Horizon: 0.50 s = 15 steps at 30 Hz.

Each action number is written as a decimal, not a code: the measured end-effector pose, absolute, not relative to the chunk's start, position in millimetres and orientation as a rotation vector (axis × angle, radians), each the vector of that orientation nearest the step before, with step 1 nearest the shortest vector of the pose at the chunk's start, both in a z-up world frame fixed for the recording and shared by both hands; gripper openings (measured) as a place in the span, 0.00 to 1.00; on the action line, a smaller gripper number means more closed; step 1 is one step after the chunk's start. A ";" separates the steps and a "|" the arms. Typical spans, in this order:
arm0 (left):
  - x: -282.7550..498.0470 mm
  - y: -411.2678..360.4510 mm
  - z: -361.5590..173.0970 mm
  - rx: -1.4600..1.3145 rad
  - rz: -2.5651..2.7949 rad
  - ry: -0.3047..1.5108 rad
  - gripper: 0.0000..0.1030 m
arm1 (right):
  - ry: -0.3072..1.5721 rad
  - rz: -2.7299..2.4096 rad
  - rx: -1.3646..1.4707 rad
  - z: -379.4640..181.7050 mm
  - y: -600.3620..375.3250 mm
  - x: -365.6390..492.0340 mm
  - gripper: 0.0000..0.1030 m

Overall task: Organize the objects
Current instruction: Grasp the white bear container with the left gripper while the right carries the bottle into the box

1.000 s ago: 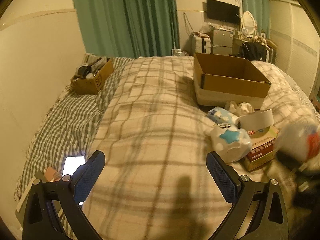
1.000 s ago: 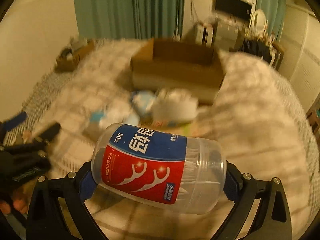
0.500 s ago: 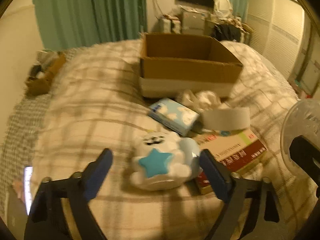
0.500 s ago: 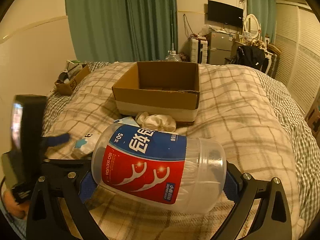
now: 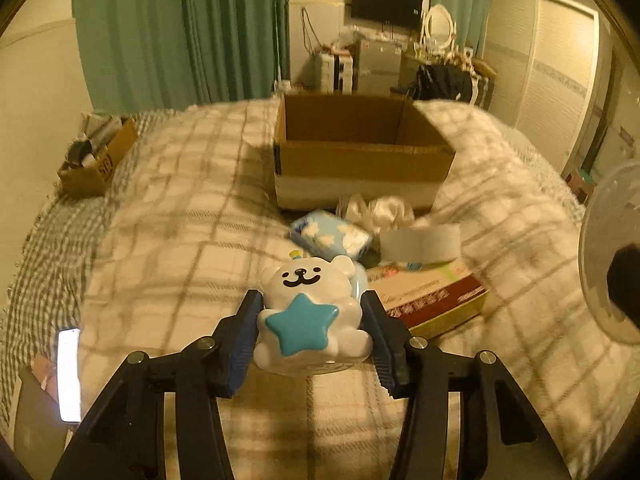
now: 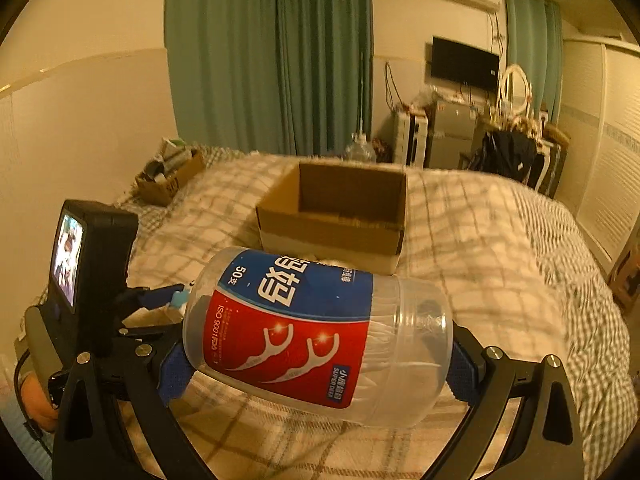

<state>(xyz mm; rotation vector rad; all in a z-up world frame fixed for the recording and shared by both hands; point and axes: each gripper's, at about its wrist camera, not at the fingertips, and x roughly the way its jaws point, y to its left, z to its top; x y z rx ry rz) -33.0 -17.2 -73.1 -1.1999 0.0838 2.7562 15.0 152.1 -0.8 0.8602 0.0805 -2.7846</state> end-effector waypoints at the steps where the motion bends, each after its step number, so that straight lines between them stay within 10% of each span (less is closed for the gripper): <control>1: -30.7 -18.8 -64.0 -1.171 2.769 0.079 0.50 | 0.085 -2.788 0.842 4.9 152.3 16.0 0.96; 15: -119.8 -16.5 37.9 -0.878 2.890 0.116 0.50 | 0.189 -2.853 0.676 94.3 156.1 -93.9 0.96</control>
